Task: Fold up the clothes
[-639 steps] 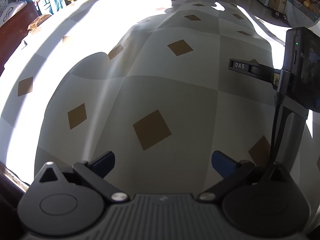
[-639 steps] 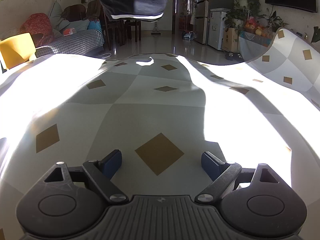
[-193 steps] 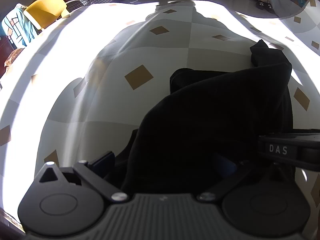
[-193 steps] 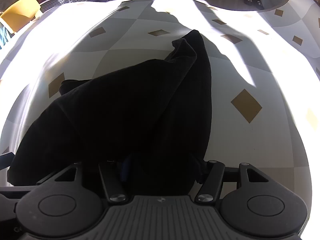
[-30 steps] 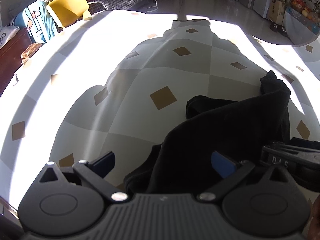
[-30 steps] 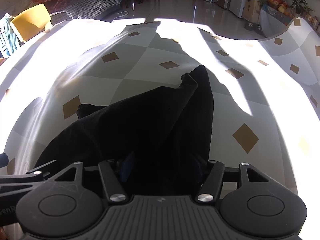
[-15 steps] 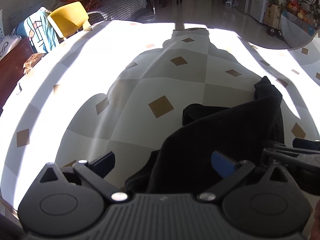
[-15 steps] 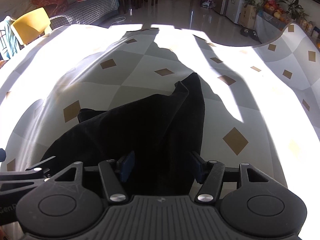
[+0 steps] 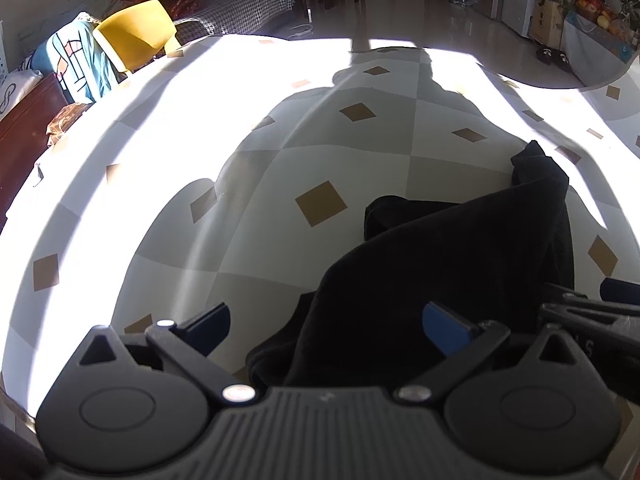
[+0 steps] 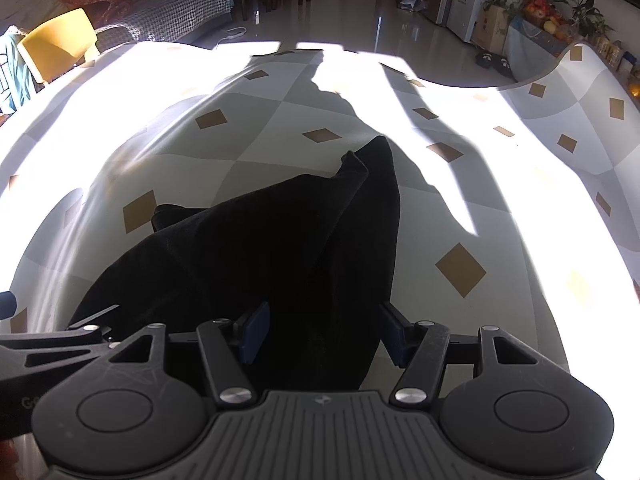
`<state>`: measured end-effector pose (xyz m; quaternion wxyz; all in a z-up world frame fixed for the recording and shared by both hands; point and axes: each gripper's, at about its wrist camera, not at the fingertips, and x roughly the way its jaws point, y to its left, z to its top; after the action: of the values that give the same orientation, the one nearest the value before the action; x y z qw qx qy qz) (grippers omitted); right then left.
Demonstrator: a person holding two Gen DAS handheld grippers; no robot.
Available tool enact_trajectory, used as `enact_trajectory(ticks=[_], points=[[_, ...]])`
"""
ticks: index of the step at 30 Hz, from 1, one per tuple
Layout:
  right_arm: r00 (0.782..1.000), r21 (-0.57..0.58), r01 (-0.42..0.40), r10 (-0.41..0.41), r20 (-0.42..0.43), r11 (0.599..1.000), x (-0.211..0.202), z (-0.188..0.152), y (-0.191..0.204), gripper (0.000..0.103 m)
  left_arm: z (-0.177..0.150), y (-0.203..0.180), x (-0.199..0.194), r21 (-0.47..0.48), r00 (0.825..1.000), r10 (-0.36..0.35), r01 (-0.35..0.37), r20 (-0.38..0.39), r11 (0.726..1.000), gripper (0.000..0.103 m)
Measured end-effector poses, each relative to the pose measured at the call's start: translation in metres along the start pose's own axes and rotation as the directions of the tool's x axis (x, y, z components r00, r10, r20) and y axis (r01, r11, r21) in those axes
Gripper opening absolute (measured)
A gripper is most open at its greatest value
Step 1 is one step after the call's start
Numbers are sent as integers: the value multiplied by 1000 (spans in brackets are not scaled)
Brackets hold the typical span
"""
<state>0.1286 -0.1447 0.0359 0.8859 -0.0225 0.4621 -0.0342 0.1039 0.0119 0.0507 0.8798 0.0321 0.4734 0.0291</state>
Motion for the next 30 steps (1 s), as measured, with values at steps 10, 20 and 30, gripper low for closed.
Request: enact_trajectory(ticks=[10, 20, 30], points=[[1000, 11, 7, -7, -11, 1000, 3, 0, -3, 59, 0, -3, 3, -3, 1000, -11, 11, -12, 1000, 103], [1000, 18, 20, -19, -21, 1000, 6, 1, -4, 59, 1, -4, 7, -6, 999, -21, 21, -24, 1000, 103], [999, 19, 22, -21, -33, 1000, 9, 0, -5, 59, 0, -7, 12, 1, 999, -20, 20, -34, 1000, 103]])
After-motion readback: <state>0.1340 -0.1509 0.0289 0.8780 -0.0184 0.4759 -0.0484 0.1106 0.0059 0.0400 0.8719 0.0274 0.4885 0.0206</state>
